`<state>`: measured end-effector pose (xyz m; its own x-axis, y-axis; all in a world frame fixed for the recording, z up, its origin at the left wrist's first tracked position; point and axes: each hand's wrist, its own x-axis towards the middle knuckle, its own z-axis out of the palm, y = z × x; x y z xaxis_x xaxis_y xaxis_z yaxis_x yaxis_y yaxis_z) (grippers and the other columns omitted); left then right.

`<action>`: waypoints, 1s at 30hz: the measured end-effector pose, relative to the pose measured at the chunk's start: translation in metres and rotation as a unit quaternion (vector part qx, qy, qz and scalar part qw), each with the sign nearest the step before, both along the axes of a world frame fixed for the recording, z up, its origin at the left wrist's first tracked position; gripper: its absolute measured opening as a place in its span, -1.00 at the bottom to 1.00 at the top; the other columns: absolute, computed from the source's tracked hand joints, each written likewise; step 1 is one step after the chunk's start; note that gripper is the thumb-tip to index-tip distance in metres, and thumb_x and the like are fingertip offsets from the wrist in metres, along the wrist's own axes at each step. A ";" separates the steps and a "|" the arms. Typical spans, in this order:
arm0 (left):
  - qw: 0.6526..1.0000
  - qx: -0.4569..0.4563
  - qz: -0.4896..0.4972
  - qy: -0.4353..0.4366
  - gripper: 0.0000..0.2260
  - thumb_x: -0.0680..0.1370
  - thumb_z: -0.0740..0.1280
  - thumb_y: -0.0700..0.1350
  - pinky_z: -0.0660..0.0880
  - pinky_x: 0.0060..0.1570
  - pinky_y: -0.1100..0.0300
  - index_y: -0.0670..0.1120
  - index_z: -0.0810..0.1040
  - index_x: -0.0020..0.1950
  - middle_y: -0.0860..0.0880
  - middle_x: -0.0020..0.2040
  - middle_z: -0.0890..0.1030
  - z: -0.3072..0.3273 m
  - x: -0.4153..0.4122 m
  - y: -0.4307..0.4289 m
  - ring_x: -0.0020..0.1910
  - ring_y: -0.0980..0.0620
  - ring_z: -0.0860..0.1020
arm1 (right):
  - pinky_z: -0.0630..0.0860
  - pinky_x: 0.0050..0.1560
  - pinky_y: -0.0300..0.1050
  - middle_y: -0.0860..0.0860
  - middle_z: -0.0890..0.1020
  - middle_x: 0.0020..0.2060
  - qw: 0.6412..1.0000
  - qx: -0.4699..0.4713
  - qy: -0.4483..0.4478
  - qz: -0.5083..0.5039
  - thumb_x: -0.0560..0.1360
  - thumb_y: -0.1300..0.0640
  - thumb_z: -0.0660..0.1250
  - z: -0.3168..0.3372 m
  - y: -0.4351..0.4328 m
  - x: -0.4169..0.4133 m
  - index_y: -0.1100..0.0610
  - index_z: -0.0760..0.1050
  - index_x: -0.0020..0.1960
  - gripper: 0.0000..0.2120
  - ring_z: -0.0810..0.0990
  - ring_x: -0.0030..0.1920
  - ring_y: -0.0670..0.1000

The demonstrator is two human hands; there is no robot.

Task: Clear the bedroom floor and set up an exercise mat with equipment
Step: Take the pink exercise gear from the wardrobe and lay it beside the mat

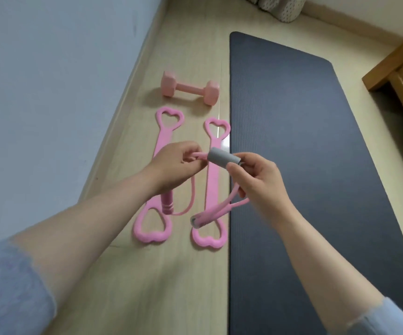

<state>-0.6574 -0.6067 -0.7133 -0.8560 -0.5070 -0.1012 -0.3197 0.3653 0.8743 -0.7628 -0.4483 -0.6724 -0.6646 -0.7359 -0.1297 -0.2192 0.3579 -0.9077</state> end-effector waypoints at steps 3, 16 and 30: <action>0.997 0.065 0.001 -0.029 -0.90 0.50 0.39 -0.09 0.52 -0.15 0.19 -0.10 0.59 -0.17 0.01 -0.29 0.69 -0.012 0.035 0.010 -0.21 0.08 0.65 | 0.54 -0.29 -0.20 0.03 0.58 -0.40 0.998 -0.015 -0.044 -0.050 0.50 0.22 0.38 -0.015 0.017 0.011 0.13 0.61 0.02 -0.89 0.54 -0.39 -0.04; 0.967 0.212 0.032 -0.134 -0.77 0.54 0.37 -0.07 0.55 -0.30 0.13 -0.21 0.59 -0.20 0.00 -0.51 0.44 -0.076 0.133 0.067 -0.56 0.07 0.42 | 0.38 -0.50 -0.30 0.05 0.49 -0.37 0.949 0.153 -0.277 0.017 0.50 0.24 0.37 -0.077 0.075 0.083 0.26 0.58 0.07 -0.83 0.46 -0.49 -0.09; 0.973 0.113 0.107 -0.168 -0.78 0.51 0.36 -0.05 0.38 -0.32 0.20 -0.13 0.58 -0.29 -0.09 -0.36 0.62 -0.130 0.179 0.082 -0.40 0.05 0.49 | 0.46 -0.25 -0.15 -0.11 0.57 -0.26 0.970 0.241 -0.024 0.017 0.48 -0.12 0.34 -0.143 0.118 0.135 -0.01 0.53 -0.03 -0.80 0.54 -0.26 -0.10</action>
<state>-0.4779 -0.5245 -0.8428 -0.6322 -0.6021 -0.4876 -0.6496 0.0689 0.7571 -0.6283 -0.3306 -0.8155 -0.6251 -0.6043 -0.4940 -0.2003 0.7360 -0.6467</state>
